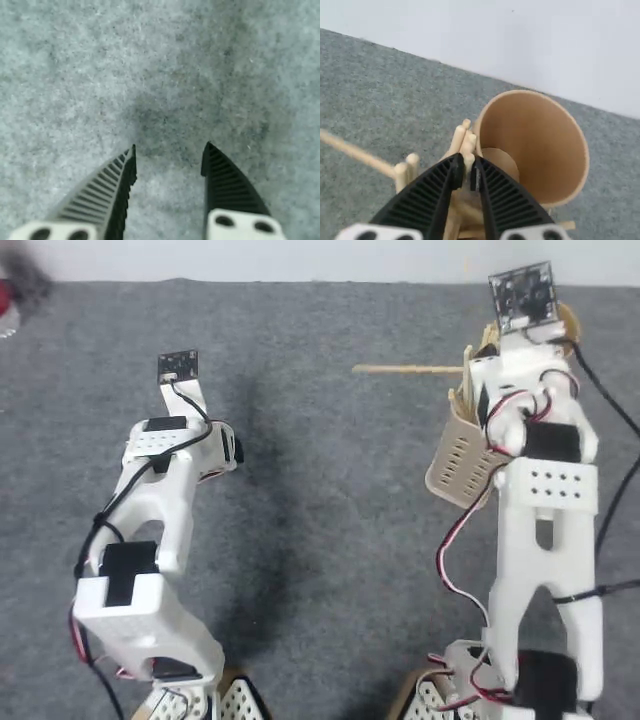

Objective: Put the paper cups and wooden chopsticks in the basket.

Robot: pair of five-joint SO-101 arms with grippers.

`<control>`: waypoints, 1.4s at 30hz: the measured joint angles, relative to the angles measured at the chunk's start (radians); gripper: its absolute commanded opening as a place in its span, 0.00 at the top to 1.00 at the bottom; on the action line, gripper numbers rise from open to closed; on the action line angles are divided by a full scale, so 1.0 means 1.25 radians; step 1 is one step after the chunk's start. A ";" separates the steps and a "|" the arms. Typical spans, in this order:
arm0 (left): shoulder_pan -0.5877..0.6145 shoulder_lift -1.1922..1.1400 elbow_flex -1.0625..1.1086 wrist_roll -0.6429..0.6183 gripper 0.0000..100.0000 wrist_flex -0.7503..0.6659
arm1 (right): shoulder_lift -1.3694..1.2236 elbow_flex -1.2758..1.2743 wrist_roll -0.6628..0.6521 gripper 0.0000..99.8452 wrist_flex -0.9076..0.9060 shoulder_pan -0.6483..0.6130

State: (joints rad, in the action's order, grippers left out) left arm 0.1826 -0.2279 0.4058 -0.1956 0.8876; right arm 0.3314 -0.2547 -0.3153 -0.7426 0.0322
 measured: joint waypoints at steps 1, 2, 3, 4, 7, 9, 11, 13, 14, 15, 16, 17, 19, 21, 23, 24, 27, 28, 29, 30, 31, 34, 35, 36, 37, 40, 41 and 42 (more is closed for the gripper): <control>0.000 0.000 0.000 0.000 0.79 0.000 | -0.001 0.016 0.000 0.99 -0.012 0.001; 0.000 0.000 0.000 0.000 0.79 0.000 | -0.001 0.032 0.000 0.99 -0.023 0.001; 0.000 0.000 0.000 0.000 0.79 0.000 | -0.001 0.048 0.000 0.99 -0.032 0.001; 0.000 0.000 0.000 0.000 0.79 0.000 | 0.000 0.063 0.000 0.99 -0.041 0.002; 0.000 0.000 0.000 0.000 0.79 0.000 | 0.000 0.090 0.000 0.99 -0.065 0.002; 0.000 0.000 0.000 0.000 0.79 0.000 | 0.002 0.097 0.000 0.99 -0.081 0.002; 0.000 0.000 0.000 0.000 0.79 0.000 | 0.016 0.098 0.000 0.99 -0.096 0.002; 0.000 0.000 0.000 0.000 0.79 0.000 | 0.041 0.098 0.000 0.98 -0.104 0.002; 0.000 0.000 0.000 0.000 0.79 0.000 | 0.056 0.098 0.000 0.96 -0.108 0.000; 0.000 0.000 0.000 0.000 0.79 0.000 | 0.074 0.099 0.000 0.93 -0.114 -0.014; 0.000 0.000 0.000 0.000 0.79 0.000 | 0.090 0.099 -0.001 0.89 -0.123 -0.029; 0.000 0.000 0.000 0.000 0.79 0.000 | 0.102 0.099 -0.002 0.85 -0.131 -0.053; 0.000 0.000 0.000 -0.001 0.79 0.000 | 0.120 0.099 -0.007 0.79 -0.149 -0.112; 0.000 0.000 0.000 -0.001 0.79 0.000 | 0.122 0.099 -0.032 0.79 -0.163 -0.176; 0.001 0.004 0.011 -0.001 0.79 0.000 | 0.118 0.099 -0.050 0.79 -0.177 -0.241; 0.005 0.005 0.014 -0.001 0.79 0.000 | 0.109 0.099 -0.055 0.79 -0.178 -0.266; 0.027 0.018 0.018 -0.026 0.79 0.000 | 0.055 0.104 -0.059 0.79 -0.178 -0.309; 0.033 0.023 0.018 -0.037 0.79 0.000 | 0.033 0.112 -0.060 0.79 -0.178 -0.313; 0.037 0.027 0.018 -0.045 0.79 -0.004 | 0.015 0.125 -0.061 0.79 -0.179 -0.315; 0.039 0.029 0.025 -0.049 0.79 -0.012 | 0.000 0.140 -0.061 0.79 -0.180 -0.315; 0.041 0.033 0.036 -0.052 0.79 -0.021 | -0.009 0.155 -0.063 0.79 -0.187 -0.314; 0.039 0.034 0.042 -0.056 0.79 -0.033 | -0.010 0.193 -0.064 0.79 -0.207 -0.303; 0.039 0.034 0.042 -0.056 0.79 -0.036 | -0.010 0.207 -0.064 0.79 -0.212 -0.302; 0.039 0.034 0.042 -0.056 0.79 -0.037 | -0.010 0.218 -0.064 0.79 -0.218 -0.302; 0.039 0.034 0.042 -0.056 0.79 -0.037 | -0.015 0.228 -0.064 0.79 -0.223 -0.304; 0.039 0.034 0.042 -0.056 0.79 -0.037 | -0.036 0.242 -0.079 0.79 -0.232 -0.335; 0.039 0.034 0.042 -0.056 0.79 -0.037 | -0.045 0.242 -0.090 0.79 -0.233 -0.349; 0.039 0.034 0.042 -0.056 0.79 -0.037 | -0.058 0.242 -0.101 0.79 -0.236 -0.357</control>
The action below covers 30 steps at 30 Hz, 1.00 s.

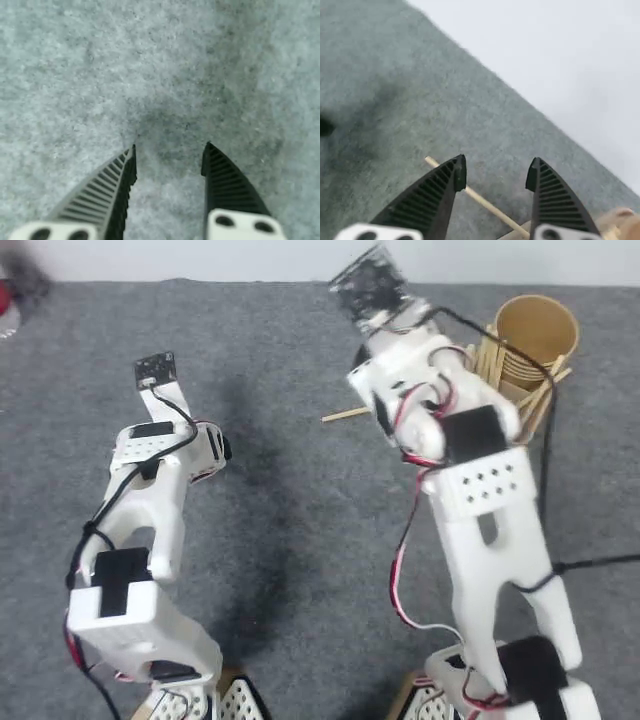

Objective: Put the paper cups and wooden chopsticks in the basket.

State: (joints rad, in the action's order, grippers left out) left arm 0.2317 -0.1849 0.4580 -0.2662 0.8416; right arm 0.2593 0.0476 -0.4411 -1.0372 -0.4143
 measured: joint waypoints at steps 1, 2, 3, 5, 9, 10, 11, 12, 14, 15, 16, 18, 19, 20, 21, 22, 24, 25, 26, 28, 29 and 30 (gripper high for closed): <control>0.000 0.000 0.000 0.000 0.79 0.000 | -0.014 0.000 -0.011 0.79 0.000 -0.009; 0.002 0.000 0.000 -0.001 0.79 0.000 | -0.032 0.000 -0.021 0.79 -0.001 -0.015; 0.007 0.000 0.000 -0.009 0.79 0.000 | -0.053 0.000 -0.041 0.79 -0.001 -0.018; 0.023 0.000 0.000 -0.031 0.79 0.000 | -0.107 0.004 -0.107 0.79 -0.010 -0.026; 0.029 0.000 0.000 -0.045 0.79 0.000 | -0.252 0.044 -0.300 0.79 -0.074 -0.034; 0.029 0.000 0.000 -0.045 0.79 0.000 | -0.291 0.061 -0.346 0.79 -0.090 -0.029; 0.029 0.000 0.000 -0.045 0.79 0.000 | -0.328 0.072 -0.392 0.79 -0.103 -0.022; 0.029 0.000 0.000 -0.047 0.79 0.000 | -0.365 0.091 -0.433 0.79 -0.113 -0.011; 0.029 0.000 0.000 -0.047 0.79 0.000 | -0.427 0.125 -0.504 0.79 -0.128 0.010; 0.029 0.000 0.000 -0.047 0.79 0.000 | -0.454 0.146 -0.530 0.79 -0.133 0.021; 0.029 0.000 0.000 -0.047 0.79 0.000 | -0.479 0.166 -0.550 0.79 -0.134 0.032; 0.029 0.000 0.000 -0.047 0.79 0.000 | -0.520 0.204 -0.589 0.79 -0.134 0.055; 0.029 0.000 0.000 -0.047 0.79 0.000 | -0.541 0.223 -0.605 0.79 -0.134 0.066; 0.029 0.000 0.000 -0.047 0.79 0.000 | -0.559 0.241 -0.619 0.79 -0.134 0.076; 0.029 0.000 0.000 -0.047 0.79 0.000 | -0.576 0.258 -0.630 0.79 -0.134 0.086; 0.029 0.000 0.000 -0.047 0.79 0.000 | -0.594 0.274 -0.640 0.79 -0.134 0.093; 0.026 0.000 0.000 -0.047 0.79 0.000 | -0.630 0.303 -0.659 0.79 -0.134 0.104; 0.023 0.000 0.000 -0.047 0.79 0.000 | -0.647 0.315 -0.668 0.79 -0.134 0.108; 0.022 0.000 0.000 -0.047 0.79 0.000 | -0.664 0.329 -0.674 0.79 -0.133 0.109; 0.021 0.000 0.004 -0.047 0.79 0.000 | -0.701 0.352 -0.679 0.79 -0.118 0.113; 0.021 0.000 0.004 -0.047 0.79 0.000 | -0.717 0.363 -0.681 0.80 -0.110 0.113; 0.021 0.000 0.004 -0.047 0.79 0.000 | -0.729 0.376 -0.681 0.82 -0.104 0.114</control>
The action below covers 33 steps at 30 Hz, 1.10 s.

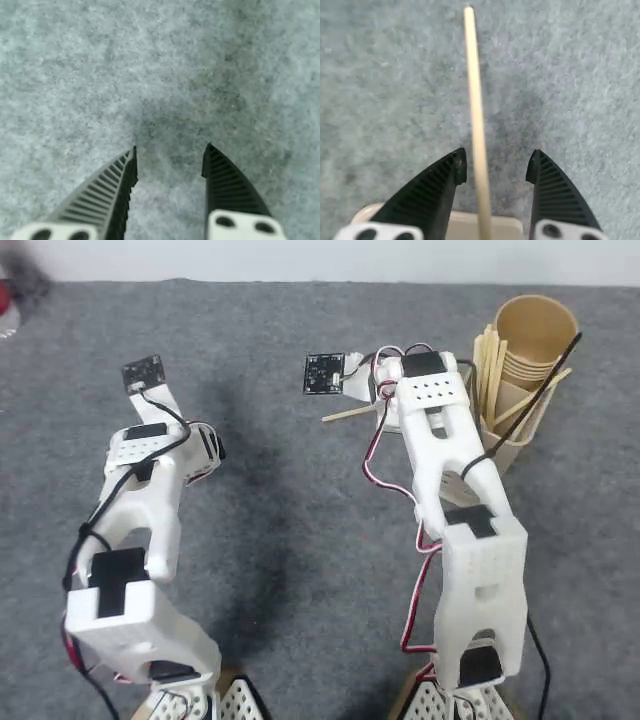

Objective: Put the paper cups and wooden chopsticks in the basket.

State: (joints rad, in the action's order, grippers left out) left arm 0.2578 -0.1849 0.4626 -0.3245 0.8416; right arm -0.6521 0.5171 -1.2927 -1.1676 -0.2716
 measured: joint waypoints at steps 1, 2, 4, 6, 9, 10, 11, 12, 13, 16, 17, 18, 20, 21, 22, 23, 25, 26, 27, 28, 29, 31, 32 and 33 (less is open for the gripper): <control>0.000 0.000 0.000 0.000 0.79 0.000 | -0.014 0.014 -0.002 0.86 0.002 0.000; 0.000 0.000 0.000 0.000 0.79 0.000 | -0.022 0.025 -0.007 0.91 0.002 0.000; 0.000 0.000 0.000 0.000 0.79 0.000 | -0.036 0.039 -0.028 1.00 0.005 0.002; 0.000 0.000 0.000 0.000 0.79 0.000 | -0.038 0.052 -0.043 0.96 0.005 0.005; -0.002 0.000 0.000 0.000 0.79 0.000 | -0.038 0.070 -0.045 1.00 0.004 0.001; -0.006 0.000 0.000 0.000 0.79 0.000 | -0.038 0.076 -0.048 0.99 -0.002 0.001; -0.010 0.000 0.000 0.000 0.79 0.000 | -0.038 0.081 -0.048 0.99 -0.011 0.001; -0.010 0.000 0.000 0.000 0.79 0.000 | -0.038 0.087 -0.048 0.99 -0.021 0.001; -0.010 0.000 0.000 0.000 0.79 0.000 | -0.038 0.093 -0.048 0.99 -0.033 0.001; -0.009 0.000 0.000 0.000 0.79 0.000 | -0.038 0.130 -0.048 0.99 -0.085 -0.011; -0.009 0.000 0.000 0.000 0.79 0.000 | -0.038 0.152 -0.048 0.99 -0.108 -0.020; -0.009 0.000 0.000 0.000 0.79 0.000 | -0.038 0.182 -0.048 0.99 -0.133 -0.031; -0.009 0.000 0.000 0.000 0.79 0.000 | -0.038 0.252 -0.047 0.99 -0.190 -0.054; -0.009 0.000 0.000 0.000 0.79 0.000 | -0.038 0.297 -0.036 0.99 -0.221 -0.065; -0.009 0.000 0.000 0.000 0.79 0.000 | -0.038 0.346 -0.025 0.99 -0.249 -0.077; -0.009 0.000 0.000 0.000 0.79 0.000 | -0.038 0.398 -0.011 0.99 -0.276 -0.090; -0.009 0.000 0.000 0.000 0.79 0.000 | -0.038 0.507 0.017 0.99 -0.331 -0.112; -0.009 0.000 0.000 0.000 0.79 0.000 | -0.038 0.563 0.032 0.99 -0.357 -0.122; -0.009 0.000 0.000 0.000 0.79 0.000 | -0.038 0.616 0.045 0.99 -0.383 -0.130; -0.009 0.000 0.000 0.000 0.79 0.000 | -0.038 0.670 0.058 0.99 -0.410 -0.137; -0.009 0.000 0.000 0.000 0.79 0.000 | -0.038 0.722 0.066 0.99 -0.441 -0.145; -0.009 0.000 0.000 0.000 0.79 0.000 | -0.037 0.808 0.092 0.99 -0.470 -0.155; -0.009 0.000 0.000 0.000 0.79 0.000 | -0.037 0.838 0.118 0.99 -0.471 -0.156; -0.009 0.000 0.000 0.000 0.79 0.000 | -0.032 0.856 0.149 0.99 -0.471 -0.156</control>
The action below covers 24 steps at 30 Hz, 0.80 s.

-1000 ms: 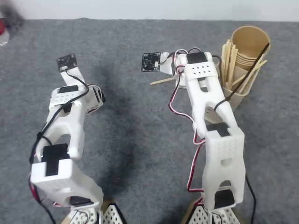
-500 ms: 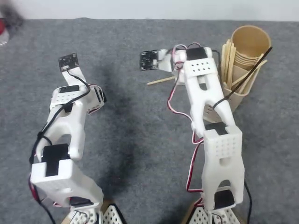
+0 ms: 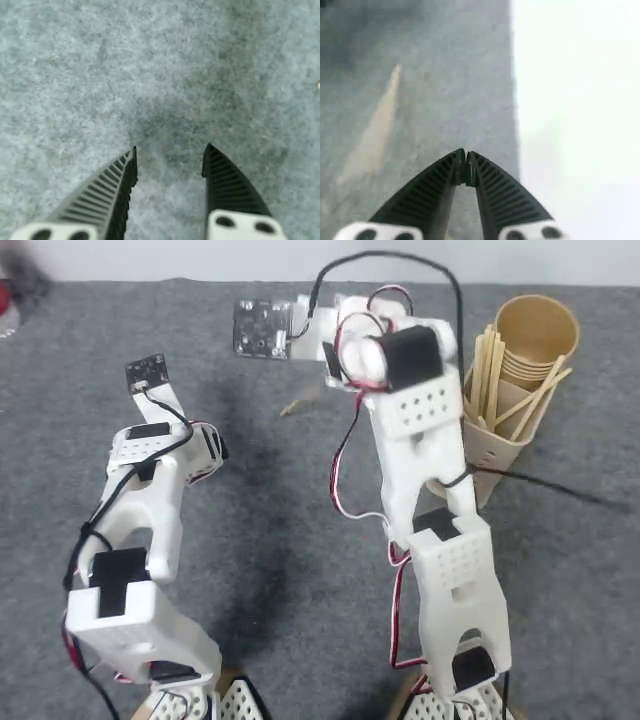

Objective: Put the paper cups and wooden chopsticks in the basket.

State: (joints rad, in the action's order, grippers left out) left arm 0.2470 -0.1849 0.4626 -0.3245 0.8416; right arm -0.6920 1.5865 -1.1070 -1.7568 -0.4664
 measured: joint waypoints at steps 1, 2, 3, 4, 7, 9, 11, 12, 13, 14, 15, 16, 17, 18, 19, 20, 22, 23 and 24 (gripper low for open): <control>0.000 0.000 0.000 0.000 0.79 0.000 | 0.005 0.006 0.029 0.99 0.000 0.002; 0.000 0.000 0.000 0.000 0.79 0.000 | 0.012 0.005 0.055 0.99 0.000 0.006; 0.000 0.000 0.000 0.000 0.79 0.000 | 0.026 -0.005 0.072 0.99 0.000 0.007; 0.000 0.000 0.000 0.000 0.79 0.000 | 0.043 -0.023 0.085 0.99 0.000 0.010; 0.000 0.000 0.000 0.000 0.79 0.000 | 0.119 -0.125 0.126 0.99 0.000 0.011; 0.000 0.000 0.000 0.000 0.79 0.000 | 0.158 -0.223 0.173 0.96 0.000 -0.004; 0.000 0.000 0.000 0.000 0.79 0.000 | 0.172 -0.336 0.221 0.90 0.000 -0.028; 0.004 0.000 0.000 0.000 0.79 0.000 | 0.172 -0.396 0.248 0.86 0.005 -0.041; 0.010 0.000 0.000 0.000 0.79 0.000 | 0.169 -0.463 0.279 0.83 0.015 -0.045; 0.021 0.000 0.000 -0.001 0.79 0.000 | 0.164 -0.519 0.318 0.80 0.042 -0.048; 0.028 0.000 0.000 -0.006 0.79 0.000 | 0.157 -0.570 0.361 0.79 0.069 -0.047; 0.036 0.000 0.000 -0.015 0.79 0.000 | 0.146 -0.608 0.404 0.79 0.098 -0.045; 0.042 0.005 0.001 -0.032 0.79 0.000 | 0.131 -0.633 0.441 0.81 0.124 -0.045; 0.055 0.012 0.001 -0.048 0.79 0.000 | 0.118 -0.649 0.471 0.82 0.146 -0.045; 0.072 0.020 0.001 -0.063 0.79 0.000 | 0.106 -0.655 0.493 0.83 0.163 -0.049; 0.096 0.028 0.002 -0.077 0.79 0.000 | 0.095 -0.658 0.513 0.84 0.178 -0.055; 0.141 0.041 0.014 -0.117 0.79 -0.007 | 0.071 -0.660 0.550 0.85 0.201 -0.071; 0.163 0.044 0.020 -0.139 0.79 -0.012 | 0.056 -0.660 0.570 0.85 0.209 -0.081; 0.184 0.044 0.022 -0.160 0.79 -0.015 | 0.042 -0.662 0.586 0.85 0.214 -0.091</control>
State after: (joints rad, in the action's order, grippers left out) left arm 0.4772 -0.1297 0.4902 -0.5240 0.8232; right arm -0.6398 0.7595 -0.3751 -1.4899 -0.5800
